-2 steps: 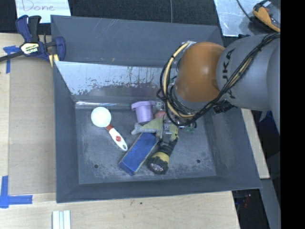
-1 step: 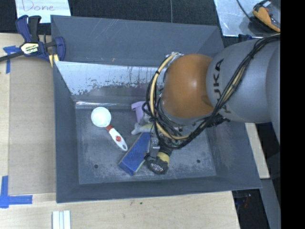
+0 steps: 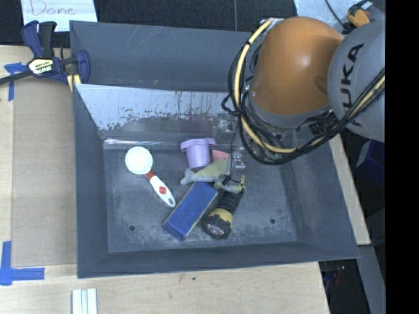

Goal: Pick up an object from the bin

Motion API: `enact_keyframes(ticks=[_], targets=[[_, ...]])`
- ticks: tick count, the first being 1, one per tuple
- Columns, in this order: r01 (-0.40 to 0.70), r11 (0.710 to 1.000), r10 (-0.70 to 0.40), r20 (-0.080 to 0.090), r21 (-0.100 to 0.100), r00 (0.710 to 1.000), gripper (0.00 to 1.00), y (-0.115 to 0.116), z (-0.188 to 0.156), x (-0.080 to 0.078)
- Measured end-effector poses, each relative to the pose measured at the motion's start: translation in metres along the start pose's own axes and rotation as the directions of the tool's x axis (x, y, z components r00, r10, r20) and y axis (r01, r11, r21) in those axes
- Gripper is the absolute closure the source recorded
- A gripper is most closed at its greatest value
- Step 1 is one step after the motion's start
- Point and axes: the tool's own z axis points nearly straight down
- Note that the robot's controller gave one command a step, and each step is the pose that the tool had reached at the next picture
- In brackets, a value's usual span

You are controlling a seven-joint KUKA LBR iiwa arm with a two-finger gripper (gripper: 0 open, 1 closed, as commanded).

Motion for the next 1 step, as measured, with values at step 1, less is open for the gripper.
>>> enact_keyframes(ticks=[1], targets=[[-0.010, 1.000, 0.010, -0.012, -0.002, 1.000, 0.00, 0.0437, -0.0144, -0.0095]])
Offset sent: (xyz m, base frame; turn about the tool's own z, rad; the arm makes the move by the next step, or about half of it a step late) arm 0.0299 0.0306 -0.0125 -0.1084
